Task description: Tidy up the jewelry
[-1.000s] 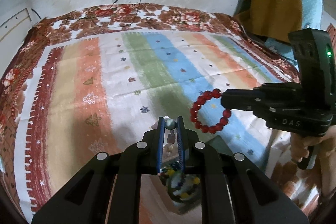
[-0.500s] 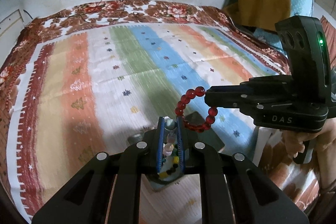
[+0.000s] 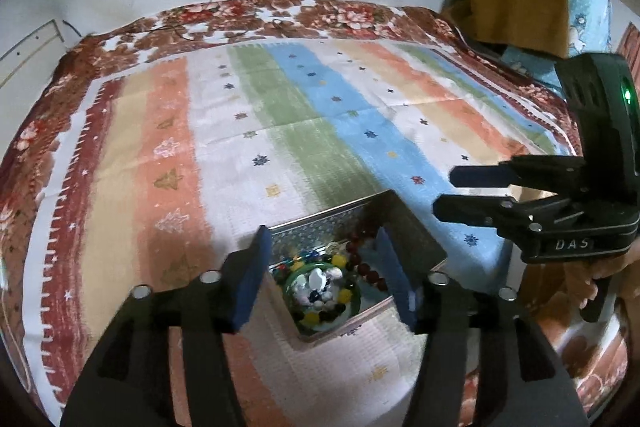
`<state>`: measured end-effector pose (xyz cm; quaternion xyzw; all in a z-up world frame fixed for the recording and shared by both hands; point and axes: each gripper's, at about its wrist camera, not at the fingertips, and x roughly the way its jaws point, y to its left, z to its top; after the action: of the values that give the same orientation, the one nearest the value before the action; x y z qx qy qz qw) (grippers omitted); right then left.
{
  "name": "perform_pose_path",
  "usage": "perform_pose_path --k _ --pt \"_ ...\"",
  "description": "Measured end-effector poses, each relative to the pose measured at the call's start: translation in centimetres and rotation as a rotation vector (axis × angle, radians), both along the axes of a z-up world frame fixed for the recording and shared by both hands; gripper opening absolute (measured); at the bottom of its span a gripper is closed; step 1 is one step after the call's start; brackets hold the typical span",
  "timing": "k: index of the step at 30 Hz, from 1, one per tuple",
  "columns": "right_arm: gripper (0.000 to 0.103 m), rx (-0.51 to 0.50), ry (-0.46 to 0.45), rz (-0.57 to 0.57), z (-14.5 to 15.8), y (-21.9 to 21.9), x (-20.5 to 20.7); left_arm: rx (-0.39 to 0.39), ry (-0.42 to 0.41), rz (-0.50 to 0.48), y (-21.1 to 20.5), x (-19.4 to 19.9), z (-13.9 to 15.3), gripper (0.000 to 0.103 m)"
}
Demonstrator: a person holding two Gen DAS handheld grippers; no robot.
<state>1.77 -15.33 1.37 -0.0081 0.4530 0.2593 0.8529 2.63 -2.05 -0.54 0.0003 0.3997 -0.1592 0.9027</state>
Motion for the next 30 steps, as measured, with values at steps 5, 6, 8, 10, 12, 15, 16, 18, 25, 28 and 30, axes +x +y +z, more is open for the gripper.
perform_pose_path --k 5,6,8,10,12,15,16,18,25,28,30 --pt "0.074 0.003 -0.009 -0.022 -0.2 -0.4 -0.9 -0.008 -0.001 -0.005 0.6 -0.9 -0.2 0.067" --pt "0.077 -0.002 -0.018 -0.026 -0.2 -0.5 -1.2 -0.009 -0.005 0.002 0.8 -0.9 -0.2 0.070" --pt "0.082 -0.013 -0.036 -0.034 -0.2 -0.5 -1.7 -0.007 -0.014 0.018 1.2 -1.2 -0.2 0.076" --pt "0.088 -0.024 -0.050 -0.043 -0.2 -0.6 -2.0 -0.001 -0.021 0.035 1.6 -1.4 -0.3 0.081" --pt "0.090 -0.037 -0.067 -0.050 -0.2 -0.7 -2.3 0.002 -0.019 0.042 1.7 -1.5 -0.5 0.092" --pt "0.092 -0.045 -0.081 -0.062 -0.2 -0.8 -2.7 0.006 -0.020 0.047 2.0 -1.9 -0.7 0.095" --pt "0.094 -0.046 -0.084 -0.067 -0.3 -0.8 -2.9 0.014 -0.024 0.053 2.0 -2.0 -0.7 0.096" --pt "0.098 -0.052 -0.097 -0.084 -0.2 -1.0 -3.1 0.024 -0.036 0.063 2.2 -2.3 -0.7 0.097" --pt "0.098 -0.063 -0.131 -0.116 -0.1 -1.3 -4.0 0.049 -0.049 0.080 2.2 -3.3 -1.0 0.097" --pt "0.098 -0.082 -0.151 -0.119 -0.2 -1.1 -4.8 0.060 -0.071 0.096 2.1 -4.0 -1.0 0.097" --pt "0.098 -0.087 -0.165 -0.128 -0.2 -1.1 -5.2 0.069 -0.099 0.140 2.1 -4.6 -0.9 0.097"
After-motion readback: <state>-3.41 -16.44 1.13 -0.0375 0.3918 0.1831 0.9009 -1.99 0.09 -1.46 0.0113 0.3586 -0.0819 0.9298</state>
